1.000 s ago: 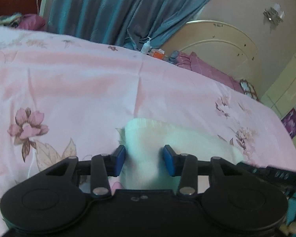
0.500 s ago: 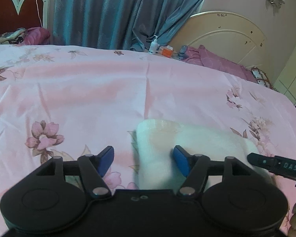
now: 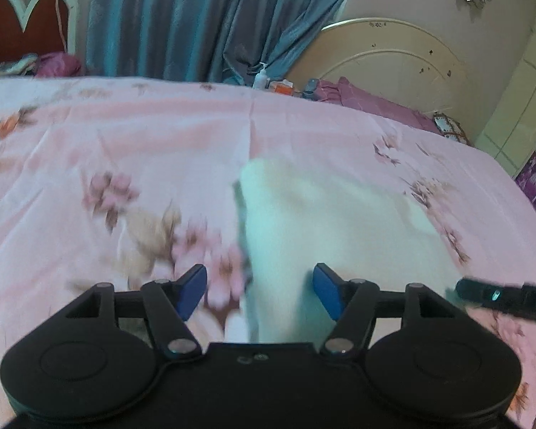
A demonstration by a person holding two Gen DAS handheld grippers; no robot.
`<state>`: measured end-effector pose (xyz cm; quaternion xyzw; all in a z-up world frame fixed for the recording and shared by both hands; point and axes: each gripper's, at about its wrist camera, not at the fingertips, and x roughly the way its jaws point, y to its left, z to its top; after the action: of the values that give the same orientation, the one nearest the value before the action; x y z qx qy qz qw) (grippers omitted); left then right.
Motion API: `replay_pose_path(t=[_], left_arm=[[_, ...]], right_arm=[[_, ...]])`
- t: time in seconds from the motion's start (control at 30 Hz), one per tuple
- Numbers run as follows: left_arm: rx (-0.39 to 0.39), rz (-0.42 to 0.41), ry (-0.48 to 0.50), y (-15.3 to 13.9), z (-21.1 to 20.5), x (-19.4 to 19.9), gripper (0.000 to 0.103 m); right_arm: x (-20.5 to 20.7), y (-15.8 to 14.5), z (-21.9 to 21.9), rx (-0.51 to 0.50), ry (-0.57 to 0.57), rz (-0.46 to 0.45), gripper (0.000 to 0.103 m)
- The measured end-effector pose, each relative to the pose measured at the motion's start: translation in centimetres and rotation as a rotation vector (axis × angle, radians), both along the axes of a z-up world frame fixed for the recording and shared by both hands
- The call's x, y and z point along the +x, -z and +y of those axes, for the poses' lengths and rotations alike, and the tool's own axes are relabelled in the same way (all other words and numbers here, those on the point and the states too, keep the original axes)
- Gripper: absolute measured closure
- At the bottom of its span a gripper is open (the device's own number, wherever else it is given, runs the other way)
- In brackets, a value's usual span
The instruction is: Fold small clothes
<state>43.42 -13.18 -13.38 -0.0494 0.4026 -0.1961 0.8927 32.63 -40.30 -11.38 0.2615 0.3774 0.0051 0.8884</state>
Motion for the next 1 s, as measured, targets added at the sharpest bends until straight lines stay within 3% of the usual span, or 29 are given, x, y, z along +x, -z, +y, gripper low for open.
replay_pose_path(t=[0.17, 0.2, 0.23, 0.33, 0.5, 0.9, 1.0], left_arm=[[-0.026, 0.025, -0.001, 0.4, 1.3, -2.1, 0.045], [-0.028, 0.036, 0.005, 0.5, 1.5, -2.5, 0.048], [-0.030, 0.048, 0.011, 0.6, 1.7, -2.9, 0.051], [-0.015, 0.069, 0.041, 1.0, 1.8, -4.4, 0.056], [-0.024, 0.113, 0.048, 1.5, 2.7, -6.1, 0.056], [0.048, 0.074, 0.076, 1.4, 2.7, -8.0, 0.053], [0.091, 0.068, 0.068, 0.9, 2.4, -7.9, 0.040]], right_arm=[[-2.7, 1.4, 1.8, 0.007, -0.056, 0.050, 0.057], [-3.2, 1.7, 2.0, 0.015, -0.060, 0.059, 0.063], [-3.7, 1.9, 2.1, 0.025, -0.061, 0.064, 0.083], [-5.3, 1.8, 2.3, 0.037, -0.048, 0.054, 0.088], [-7.1, 2.1, 2.2, 0.056, -0.058, 0.085, 0.088], [-9.4, 2.5, 1.9, 0.059, -0.032, 0.096, 0.087], [-9.6, 1.8, 2.3, 0.020, -0.030, 0.083, 0.087]])
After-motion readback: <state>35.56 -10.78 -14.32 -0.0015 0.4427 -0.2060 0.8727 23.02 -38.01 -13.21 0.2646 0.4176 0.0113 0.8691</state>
